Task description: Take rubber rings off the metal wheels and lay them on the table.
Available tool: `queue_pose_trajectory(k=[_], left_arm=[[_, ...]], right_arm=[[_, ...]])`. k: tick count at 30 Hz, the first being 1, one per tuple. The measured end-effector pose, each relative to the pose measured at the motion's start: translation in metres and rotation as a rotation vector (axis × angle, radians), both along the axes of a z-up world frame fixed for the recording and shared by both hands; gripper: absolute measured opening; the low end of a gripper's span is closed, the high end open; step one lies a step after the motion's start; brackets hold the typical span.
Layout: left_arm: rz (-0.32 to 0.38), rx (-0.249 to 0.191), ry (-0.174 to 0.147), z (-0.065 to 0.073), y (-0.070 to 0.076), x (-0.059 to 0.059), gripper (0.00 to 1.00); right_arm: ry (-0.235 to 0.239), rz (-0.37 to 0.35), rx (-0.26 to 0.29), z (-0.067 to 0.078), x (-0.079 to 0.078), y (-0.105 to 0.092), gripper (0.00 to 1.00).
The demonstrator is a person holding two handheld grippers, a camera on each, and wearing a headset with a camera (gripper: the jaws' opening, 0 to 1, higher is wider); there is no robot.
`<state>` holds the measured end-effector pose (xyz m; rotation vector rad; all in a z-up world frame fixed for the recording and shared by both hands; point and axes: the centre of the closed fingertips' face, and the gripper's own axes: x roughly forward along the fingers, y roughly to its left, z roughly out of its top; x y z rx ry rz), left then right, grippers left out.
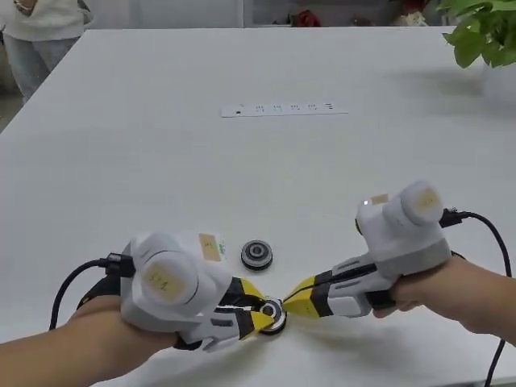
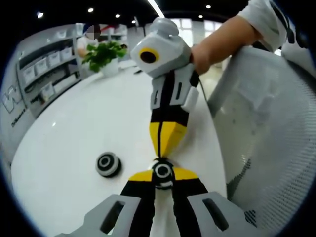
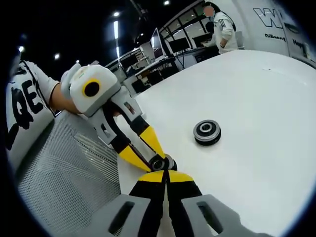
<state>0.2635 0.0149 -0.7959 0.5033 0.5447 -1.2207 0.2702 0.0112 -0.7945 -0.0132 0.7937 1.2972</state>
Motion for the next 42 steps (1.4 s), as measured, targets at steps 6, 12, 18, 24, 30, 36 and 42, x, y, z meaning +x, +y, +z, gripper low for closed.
queue_pose_trajectory(k=[6, 12, 18, 24, 30, 36, 42], left_arm=[[-0.004, 0.003, 0.000, 0.000, 0.000, -0.001, 0.12], [-0.011, 0.004, 0.002, 0.000, 0.000, -0.002, 0.12], [-0.017, 0.005, 0.003, 0.000, -0.001, -0.003, 0.12], [-0.020, 0.004, 0.002, 0.000, -0.002, -0.004, 0.12], [-0.019, -0.012, 0.001, 0.000, -0.002, -0.006, 0.12], [-0.026, -0.013, 0.000, 0.000, -0.002, -0.006, 0.13], [-0.046, -0.004, -0.017, 0.000, -0.003, -0.006, 0.13]], right_arm=[[0.007, 0.004, 0.002, 0.001, -0.002, 0.001, 0.00], [0.015, 0.012, 0.006, 0.002, -0.005, 0.003, 0.00], [0.016, 0.028, 0.011, 0.003, -0.008, 0.006, 0.00], [0.095, 0.082, 0.137, 0.025, -0.029, 0.026, 0.00], [0.000, 0.092, 0.058, 0.011, -0.020, 0.014, 0.00], [-0.005, 0.068, 0.061, 0.010, -0.012, 0.010, 0.00], [0.004, 0.043, 0.063, 0.008, -0.008, 0.004, 0.00]])
